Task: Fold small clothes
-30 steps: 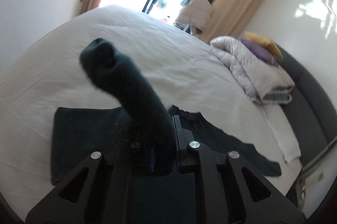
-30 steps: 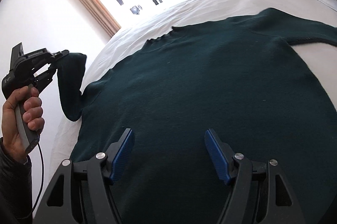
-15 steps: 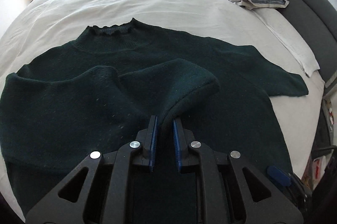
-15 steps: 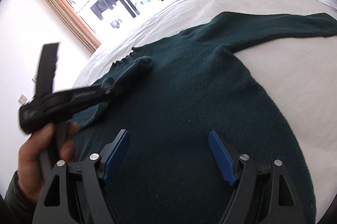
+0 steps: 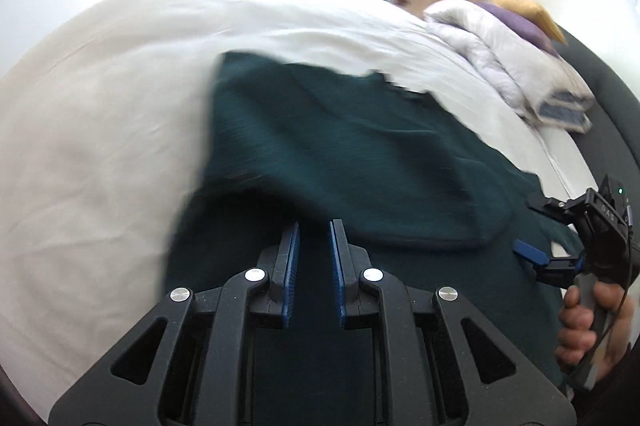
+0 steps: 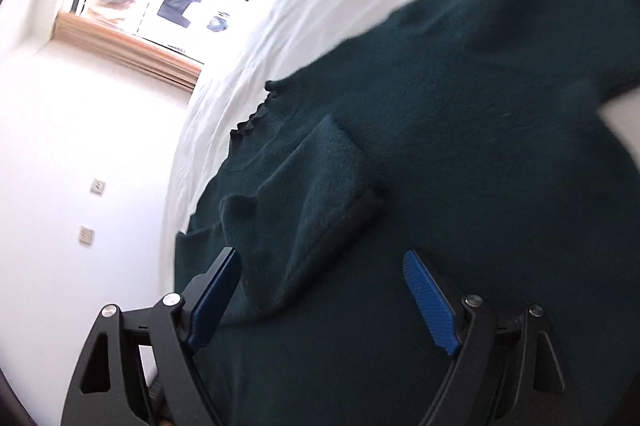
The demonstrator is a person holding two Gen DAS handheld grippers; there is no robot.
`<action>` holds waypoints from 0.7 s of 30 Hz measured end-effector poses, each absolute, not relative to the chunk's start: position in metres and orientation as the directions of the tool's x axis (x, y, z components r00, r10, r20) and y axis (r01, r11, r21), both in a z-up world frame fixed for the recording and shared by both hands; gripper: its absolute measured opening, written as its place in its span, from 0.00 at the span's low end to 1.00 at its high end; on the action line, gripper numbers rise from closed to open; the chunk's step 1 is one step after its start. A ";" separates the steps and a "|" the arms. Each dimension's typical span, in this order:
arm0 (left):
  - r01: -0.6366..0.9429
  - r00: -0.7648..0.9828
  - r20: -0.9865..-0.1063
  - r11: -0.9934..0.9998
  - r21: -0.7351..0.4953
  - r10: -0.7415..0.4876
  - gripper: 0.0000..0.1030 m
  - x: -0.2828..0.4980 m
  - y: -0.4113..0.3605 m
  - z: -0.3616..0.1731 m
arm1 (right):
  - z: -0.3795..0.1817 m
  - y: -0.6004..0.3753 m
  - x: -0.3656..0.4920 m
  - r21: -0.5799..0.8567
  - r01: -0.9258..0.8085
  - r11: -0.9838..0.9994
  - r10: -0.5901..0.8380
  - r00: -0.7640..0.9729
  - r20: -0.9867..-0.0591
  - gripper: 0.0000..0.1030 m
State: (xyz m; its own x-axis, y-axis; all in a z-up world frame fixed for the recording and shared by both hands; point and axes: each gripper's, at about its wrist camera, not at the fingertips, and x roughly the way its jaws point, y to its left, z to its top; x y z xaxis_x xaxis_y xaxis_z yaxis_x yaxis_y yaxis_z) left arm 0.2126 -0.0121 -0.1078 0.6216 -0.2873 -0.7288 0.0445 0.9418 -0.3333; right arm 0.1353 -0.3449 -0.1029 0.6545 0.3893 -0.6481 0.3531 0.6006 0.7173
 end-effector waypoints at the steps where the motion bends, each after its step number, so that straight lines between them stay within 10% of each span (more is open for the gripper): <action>1: 0.024 0.632 -0.714 0.929 -0.370 -0.300 0.14 0.209 0.001 -0.114 | -0.103 -0.346 0.142 0.730 0.359 0.582 0.388 0.666 -0.637 0.83; 7: 0.024 0.676 -0.580 0.801 -0.598 -0.454 0.14 0.203 0.041 -0.143 | -0.101 -0.346 0.174 0.741 0.376 0.557 0.366 0.689 -0.625 0.81; 13: 0.037 0.683 -0.557 0.783 -0.621 -0.473 0.14 0.202 0.051 -0.148 | -0.099 -0.342 0.187 0.643 0.365 0.673 0.306 0.654 -0.692 0.16; 21: 0.043 0.685 -0.553 0.784 -0.620 -0.475 0.14 0.199 0.053 -0.147 | -0.090 -0.365 0.156 0.630 0.372 0.681 0.166 0.760 -0.628 0.13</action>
State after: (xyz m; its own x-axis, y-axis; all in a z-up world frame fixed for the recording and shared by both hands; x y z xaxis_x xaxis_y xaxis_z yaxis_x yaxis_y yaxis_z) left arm 0.1994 0.0534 -0.1472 0.6847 -0.4746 -0.5531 0.0427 0.7837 -0.6196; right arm 0.1563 -0.3646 -0.0895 0.7603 0.1656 -0.6281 0.3723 0.6813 0.6303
